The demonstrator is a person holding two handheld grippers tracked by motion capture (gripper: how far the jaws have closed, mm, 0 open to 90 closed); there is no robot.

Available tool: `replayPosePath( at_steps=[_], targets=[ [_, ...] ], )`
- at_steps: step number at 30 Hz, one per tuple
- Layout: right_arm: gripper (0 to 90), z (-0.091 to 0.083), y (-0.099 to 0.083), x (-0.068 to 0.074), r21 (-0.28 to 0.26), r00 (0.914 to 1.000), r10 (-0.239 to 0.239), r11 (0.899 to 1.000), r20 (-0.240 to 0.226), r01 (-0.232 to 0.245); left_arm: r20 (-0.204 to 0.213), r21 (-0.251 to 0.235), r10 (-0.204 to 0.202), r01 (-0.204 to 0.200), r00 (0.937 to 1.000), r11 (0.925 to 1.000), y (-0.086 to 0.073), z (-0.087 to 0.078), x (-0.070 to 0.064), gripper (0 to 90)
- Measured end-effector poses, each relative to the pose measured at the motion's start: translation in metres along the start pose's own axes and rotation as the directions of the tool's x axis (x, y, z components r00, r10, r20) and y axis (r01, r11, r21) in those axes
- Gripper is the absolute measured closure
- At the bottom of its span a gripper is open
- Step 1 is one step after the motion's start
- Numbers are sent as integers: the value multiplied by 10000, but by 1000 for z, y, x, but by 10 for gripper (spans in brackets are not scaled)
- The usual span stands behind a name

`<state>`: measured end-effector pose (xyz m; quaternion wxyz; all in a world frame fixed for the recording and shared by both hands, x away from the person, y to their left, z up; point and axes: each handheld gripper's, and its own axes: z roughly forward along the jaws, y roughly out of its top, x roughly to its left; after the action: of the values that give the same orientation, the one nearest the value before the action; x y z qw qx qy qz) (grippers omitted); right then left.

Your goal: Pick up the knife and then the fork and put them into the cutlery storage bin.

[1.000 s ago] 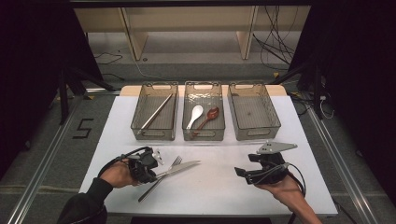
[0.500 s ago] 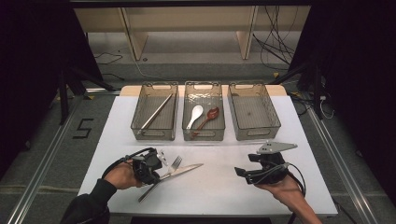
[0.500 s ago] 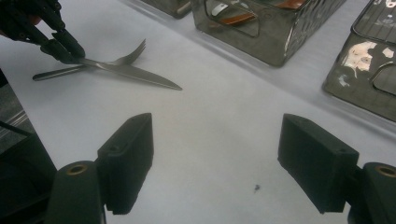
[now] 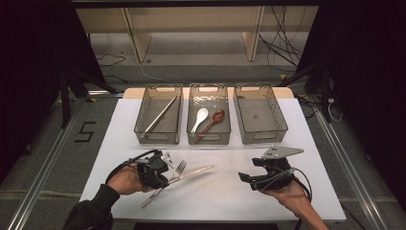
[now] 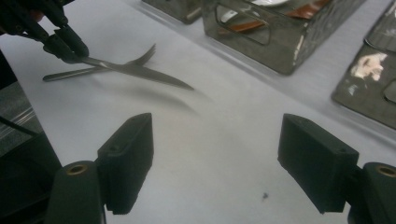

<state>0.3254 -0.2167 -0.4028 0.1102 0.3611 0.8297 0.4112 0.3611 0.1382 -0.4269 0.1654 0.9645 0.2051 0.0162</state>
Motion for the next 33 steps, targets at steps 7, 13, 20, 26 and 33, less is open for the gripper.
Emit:
replayPosePath(
  at_steps=[7, 13, 20, 26, 33],
  targets=[
    [276, 12, 7, 31, 0, 9849, -1693, 9855, -365, 1694, 399, -248, 501, -491, 9979, 9985, 19, -2, -19, 786],
    [283, 28, 8, 66, 111, 9328, -3559, 9340, -569, 3570, 665, -210, 788, -776, 9947, 9968, 32, 0, -29, 785],
    [310, 46, 3, 83, 834, 8641, -5019, 8601, -383, 5033, 1125, -178, 971, -957, 9889, 9952, 42, -1, -35, 785],
    [360, 58, 1, 93, 1329, 8076, -5892, 7988, -245, 5868, 1419, -268, 1050, -1022, 9843, 9944, 50, 0, -41, 785],
    [442, 62, -3, 96, 1696, 7568, -6521, 7415, -453, 6491, 1696, -246, 1240, -1216, 9777, 9923, 57, 0, -44, 785]
  ],
)
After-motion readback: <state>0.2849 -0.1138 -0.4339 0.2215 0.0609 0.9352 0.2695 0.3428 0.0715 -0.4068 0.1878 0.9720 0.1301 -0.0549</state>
